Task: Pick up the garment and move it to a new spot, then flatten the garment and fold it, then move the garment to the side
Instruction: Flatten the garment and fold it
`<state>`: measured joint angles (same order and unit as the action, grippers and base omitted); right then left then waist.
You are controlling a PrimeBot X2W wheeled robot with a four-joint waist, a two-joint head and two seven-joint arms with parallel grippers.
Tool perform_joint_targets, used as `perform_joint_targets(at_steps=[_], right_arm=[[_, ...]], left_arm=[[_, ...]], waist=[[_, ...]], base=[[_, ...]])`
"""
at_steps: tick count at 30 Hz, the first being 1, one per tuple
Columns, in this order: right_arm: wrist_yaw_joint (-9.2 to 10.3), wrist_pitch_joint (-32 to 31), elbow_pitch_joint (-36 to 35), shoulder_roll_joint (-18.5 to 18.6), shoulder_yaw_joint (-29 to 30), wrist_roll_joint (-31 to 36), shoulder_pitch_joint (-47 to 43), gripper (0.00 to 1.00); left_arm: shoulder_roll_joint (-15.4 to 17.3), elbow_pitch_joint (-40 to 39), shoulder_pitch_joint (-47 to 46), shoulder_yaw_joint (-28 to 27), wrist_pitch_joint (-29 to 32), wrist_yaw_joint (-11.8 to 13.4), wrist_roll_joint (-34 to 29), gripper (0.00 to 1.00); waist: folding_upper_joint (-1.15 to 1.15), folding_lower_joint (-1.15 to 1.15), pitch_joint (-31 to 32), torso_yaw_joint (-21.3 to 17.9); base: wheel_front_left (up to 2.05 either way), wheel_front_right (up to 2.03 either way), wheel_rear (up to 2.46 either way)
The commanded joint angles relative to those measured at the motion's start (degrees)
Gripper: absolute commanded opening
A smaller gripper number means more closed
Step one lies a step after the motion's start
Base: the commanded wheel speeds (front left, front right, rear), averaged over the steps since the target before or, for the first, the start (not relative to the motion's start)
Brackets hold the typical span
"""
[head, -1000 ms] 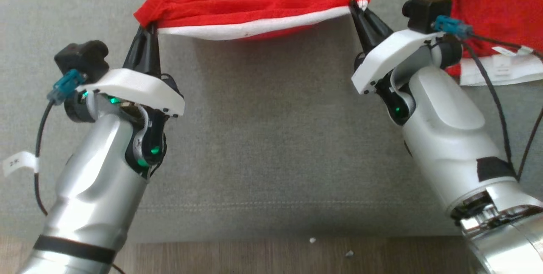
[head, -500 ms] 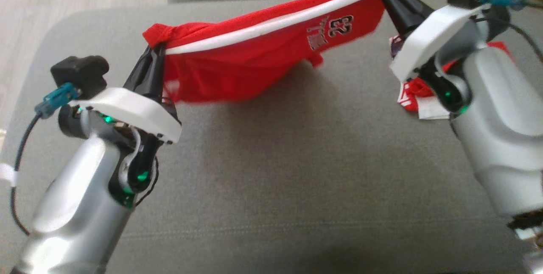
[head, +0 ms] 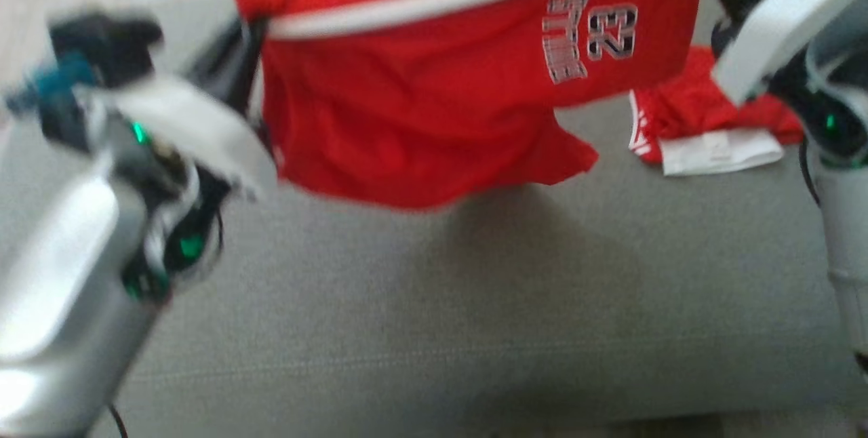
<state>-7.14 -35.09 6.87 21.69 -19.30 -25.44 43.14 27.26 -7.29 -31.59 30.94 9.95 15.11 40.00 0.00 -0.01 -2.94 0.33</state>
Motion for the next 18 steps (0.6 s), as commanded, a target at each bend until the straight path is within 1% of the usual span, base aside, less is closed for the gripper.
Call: perform_joint_targets(at_steps=[1,4,7,10,13,16,18], right_arm=[[-0.35,-1.9,-2.0,-1.9,0.8,0.5,4.4,0.00],[-0.35,-2.7,-0.3,-4.0,2.0,2.2,11.0,0.00],[-0.35,1.1,4.3,-6.2,2.4,5.1,19.6,0.00],[-0.35,8.6,10.8,-8.4,3.3,8.6,28.3,0.00],[-0.35,18.0,17.2,-10.8,5.7,12.1,35.1,0.00],[-0.35,26.8,23.6,-13.7,8.1,14.0,38.2,0.00],[-0.35,30.9,27.5,-15.0,7.7,14.7,37.9,0.00]], left_arm=[[1.7,-0.7,-7.9,-3.6,1.3,-0.2,0.5,0.00],[0.8,3.1,-15.4,-4.4,2.8,-1.5,0.8,0.00],[-0.6,9.2,-24.3,-5.5,2.0,-3.0,0.1,0.00],[-2.1,16.1,-32.9,-6.7,-1.2,-3.8,-1.6,0.00],[-3.3,22.7,-40.2,-8.0,-6.3,-4.4,-3.6,0.00],[-4.7,28.8,-43.7,-9.1,-12.0,-5.3,-4.2,0.00],[-5.5,32.4,-43.8,-8.7,-14.6,-6.8,-4.2,0.00]], waist=[[0.00,0.01,-5.7,0.2],[0.00,0.01,-11.8,0.4],[0.00,0.01,-17.2,0.7],[0.00,0.01,-21.4,0.8],[0.00,0.01,-24.5,1.1],[0.00,0.01,-25.9,1.4],[0.00,0.01,-26.3,1.8]], base=[[0.00,0.00,0.00],[0.00,0.00,0.00],[0.00,0.00,0.00],[0.00,0.00,0.00],[0.00,0.00,0.00],[0.00,0.00,0.00],[0.00,0.00,0.00]])
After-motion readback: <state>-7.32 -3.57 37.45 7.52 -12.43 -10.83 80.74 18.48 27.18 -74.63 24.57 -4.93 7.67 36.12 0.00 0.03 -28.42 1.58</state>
